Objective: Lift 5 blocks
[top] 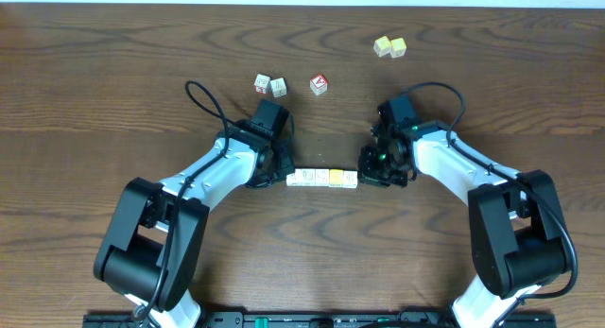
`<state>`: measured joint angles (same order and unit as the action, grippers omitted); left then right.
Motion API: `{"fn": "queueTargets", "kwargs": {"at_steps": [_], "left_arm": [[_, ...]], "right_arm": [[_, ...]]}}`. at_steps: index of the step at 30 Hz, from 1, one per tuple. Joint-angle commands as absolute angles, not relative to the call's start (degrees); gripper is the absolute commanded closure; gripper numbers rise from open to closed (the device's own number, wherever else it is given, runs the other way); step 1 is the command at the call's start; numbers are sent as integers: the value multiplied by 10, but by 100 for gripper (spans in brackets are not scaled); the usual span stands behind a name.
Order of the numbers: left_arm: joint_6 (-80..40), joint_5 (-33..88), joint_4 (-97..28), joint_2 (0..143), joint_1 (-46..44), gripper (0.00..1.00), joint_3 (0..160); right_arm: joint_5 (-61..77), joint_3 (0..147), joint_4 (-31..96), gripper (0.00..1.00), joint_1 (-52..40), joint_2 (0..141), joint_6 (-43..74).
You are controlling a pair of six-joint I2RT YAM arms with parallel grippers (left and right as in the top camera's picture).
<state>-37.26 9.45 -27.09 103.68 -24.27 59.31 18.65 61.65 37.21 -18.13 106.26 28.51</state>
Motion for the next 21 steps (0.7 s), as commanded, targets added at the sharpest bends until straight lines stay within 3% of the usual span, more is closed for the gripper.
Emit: {"fn": "queueTargets", "kwargs": {"at_steps": [1,8,10,13,15,17,18,21], "left_arm": [[-358,30,-287,1011,-240,93,610],[-358,-70,-378,938,-234,92,628],[-356,-76,-408,902,-226,85,635],[-357,-76,-449,837,-209,63,637],[-357,-76,-488,778,-193,44,637],[-357,-76,-514,739,-182,37,637],[-357,-76,-528,718,-176,35,637],[-357,-76,-561,675,-170,29,637]], "right_arm": [[115,656,402,99,-184,1062,271],[39,748,545,99,-184,1057,272],[39,775,581,99,-184,1048,271],[39,803,639,98,-184,1014,264],[44,805,679,90,-185,973,260],[43,804,711,75,-187,940,260],[44,804,727,65,-190,920,256],[43,798,764,22,-209,866,256]]}}
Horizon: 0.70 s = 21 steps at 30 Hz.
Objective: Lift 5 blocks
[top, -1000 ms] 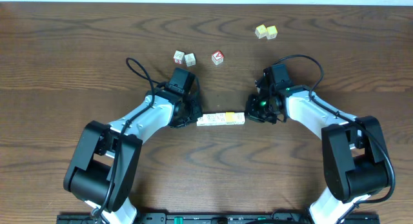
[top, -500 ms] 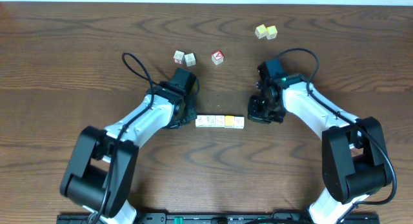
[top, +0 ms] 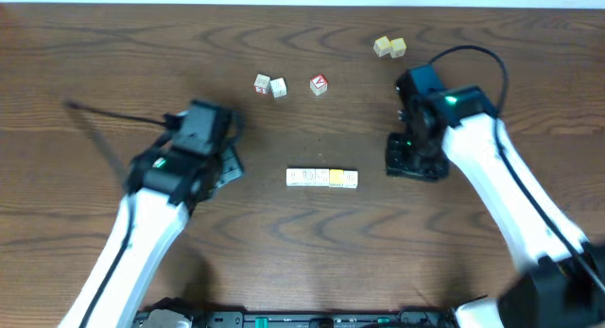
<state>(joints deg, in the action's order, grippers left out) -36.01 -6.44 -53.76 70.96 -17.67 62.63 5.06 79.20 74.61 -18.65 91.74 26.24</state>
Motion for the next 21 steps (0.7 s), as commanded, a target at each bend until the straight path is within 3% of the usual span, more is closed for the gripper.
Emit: {"fn": "queueTargets", "kwargs": {"at_steps": [1,12,21], "left_arm": [[-357,-76,-569,664,-170,28,637],[-357,-76,-576,644,-170,23,637],[-357,-76,-576,644,-170,23,637]], "right_arm": [[43,794,773,1,-216,852,256],[48,724,789,1,-326,768,308],[50,719,788,1,-330,768,308]]}}
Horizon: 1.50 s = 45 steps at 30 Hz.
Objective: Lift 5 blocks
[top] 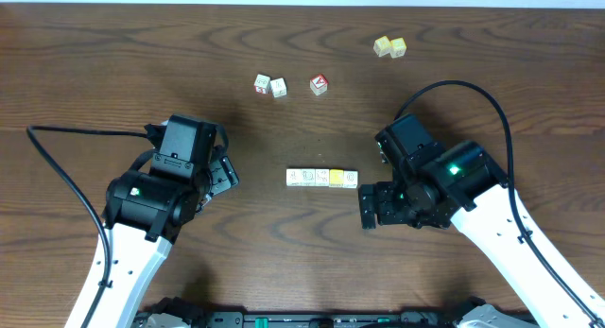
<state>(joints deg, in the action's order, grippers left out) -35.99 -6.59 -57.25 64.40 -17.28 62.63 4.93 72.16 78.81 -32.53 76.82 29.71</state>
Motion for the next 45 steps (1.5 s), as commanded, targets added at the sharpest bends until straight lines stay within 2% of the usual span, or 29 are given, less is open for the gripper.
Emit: {"fn": "queueTargets", "kwargs": {"at_steps": [1,12,23,30,36,45], "left_arm": [[-357,-76,-576,644,-170,23,637],[-357,-76,-576,644,-170,23,637],[-357,-76,-576,644,-170,23,637],[-357,-76,-576,644,-170,23,637],[-357,-76,-576,644,-170,23,637],[-357,-76,-576,644,-170,23,637]], "right_arm": [[50,719,788,1,-330,768,308],[39,719,773,1,-330,768,270],[46,651,586,1,-309,710,109],[148,505,396,1,-197,576,48],[200,358,270,1,-97,411,46],[189,167,126,1,-68,154,20]]}}
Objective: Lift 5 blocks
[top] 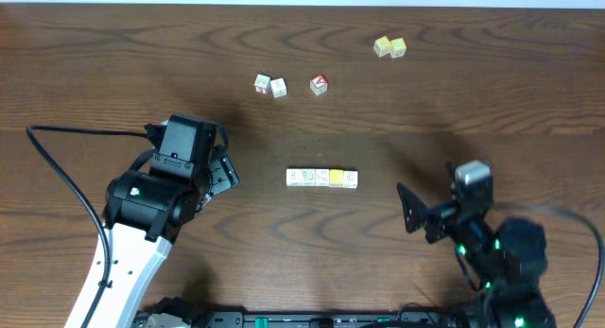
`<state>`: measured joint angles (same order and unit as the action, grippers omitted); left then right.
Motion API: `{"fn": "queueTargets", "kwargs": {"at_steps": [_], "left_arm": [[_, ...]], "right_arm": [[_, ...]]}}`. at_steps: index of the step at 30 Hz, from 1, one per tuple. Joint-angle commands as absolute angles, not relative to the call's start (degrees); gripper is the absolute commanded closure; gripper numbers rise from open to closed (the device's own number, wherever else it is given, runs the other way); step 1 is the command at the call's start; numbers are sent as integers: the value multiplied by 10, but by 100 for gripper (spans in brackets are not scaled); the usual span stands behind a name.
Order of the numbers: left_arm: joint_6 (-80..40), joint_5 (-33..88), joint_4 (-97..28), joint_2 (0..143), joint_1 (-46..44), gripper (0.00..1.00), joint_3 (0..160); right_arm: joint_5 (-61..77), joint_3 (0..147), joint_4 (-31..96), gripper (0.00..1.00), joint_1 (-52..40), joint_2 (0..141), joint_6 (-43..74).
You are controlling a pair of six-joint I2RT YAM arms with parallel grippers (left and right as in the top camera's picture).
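A row of several small blocks [322, 178], white and yellow, lies end to end on the table's middle. My left gripper [221, 170] hangs to the left of the row, well apart from it, its fingers spread and holding nothing. My right gripper [414, 213] is drawn back toward the front right, below and right of the row and clear of it. It shows as a dark edge-on shape, so its opening is unclear. Neither gripper touches a block.
Loose blocks lie at the back: two white ones [270, 85], a red one [319, 83] and two yellow ones [389, 47]. The left arm's cable [85, 131] runs along the table's left side.
My right arm has pulled back from just right of the row to the front right corner. The left arm and the row of blocks have not moved.
Both grippers first stood against the two ends of the row on the table. Then both were away from it, out to each side. After that the left hung at the left and the right near the row's right end; now the right is farther back.
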<state>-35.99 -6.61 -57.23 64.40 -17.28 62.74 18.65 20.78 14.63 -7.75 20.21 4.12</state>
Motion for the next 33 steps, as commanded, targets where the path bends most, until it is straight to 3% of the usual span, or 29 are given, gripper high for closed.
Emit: {"fn": "queueTargets", "kwargs": {"at_steps": [1,16,33], "left_arm": [[-357,-76,-576,644,-170,23,637],[-357,-76,-576,644,-170,22,637],[-357,-76,-576,644,-170,22,637]], "right_arm": [[189,152,113,1,-65,135,20],[166,2,-6,1,-9,3,21],[105,3,36,1,55,3,16]]}}
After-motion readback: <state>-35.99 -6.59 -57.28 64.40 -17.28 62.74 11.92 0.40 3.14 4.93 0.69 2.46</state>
